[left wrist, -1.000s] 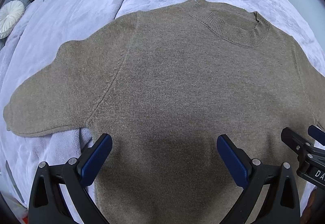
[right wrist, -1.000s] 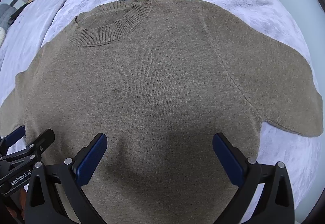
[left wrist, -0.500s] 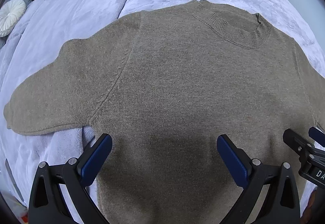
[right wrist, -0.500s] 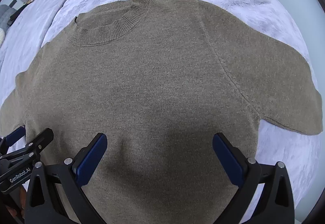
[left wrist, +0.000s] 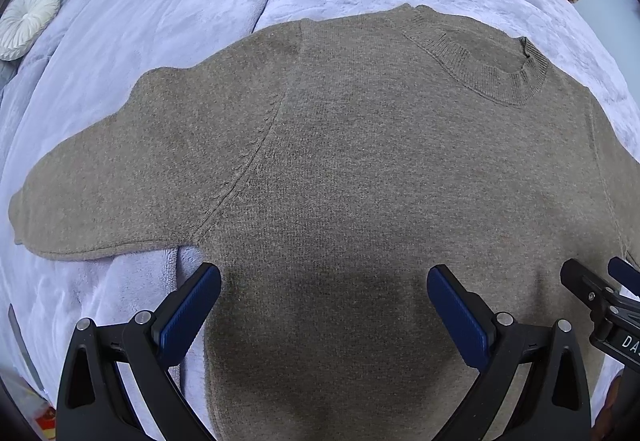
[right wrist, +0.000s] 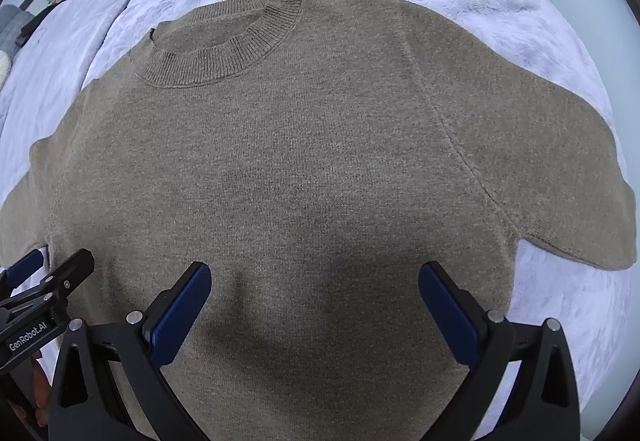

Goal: Fold small clothes

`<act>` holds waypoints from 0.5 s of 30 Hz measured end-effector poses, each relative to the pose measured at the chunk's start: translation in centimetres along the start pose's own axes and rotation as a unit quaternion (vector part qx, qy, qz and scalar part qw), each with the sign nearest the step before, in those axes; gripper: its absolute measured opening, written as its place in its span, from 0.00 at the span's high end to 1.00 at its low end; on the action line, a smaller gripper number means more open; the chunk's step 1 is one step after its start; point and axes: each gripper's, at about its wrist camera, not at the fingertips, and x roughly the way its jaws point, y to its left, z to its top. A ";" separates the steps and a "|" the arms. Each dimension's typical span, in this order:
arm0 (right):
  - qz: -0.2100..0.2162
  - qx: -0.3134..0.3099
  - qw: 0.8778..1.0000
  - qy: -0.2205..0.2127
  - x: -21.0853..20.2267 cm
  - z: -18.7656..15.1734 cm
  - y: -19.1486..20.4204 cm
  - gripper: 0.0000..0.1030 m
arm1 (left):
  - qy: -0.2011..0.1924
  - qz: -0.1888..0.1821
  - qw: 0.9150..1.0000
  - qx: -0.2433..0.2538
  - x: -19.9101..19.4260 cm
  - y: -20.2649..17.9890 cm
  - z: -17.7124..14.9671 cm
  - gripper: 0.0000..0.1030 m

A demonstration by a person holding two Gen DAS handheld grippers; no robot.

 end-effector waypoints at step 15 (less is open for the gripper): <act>0.003 0.005 1.000 0.001 -0.3 0.2 0.2 0.00 | -0.002 -0.004 1.000 0.016 -0.7 -0.8 -0.5 0.00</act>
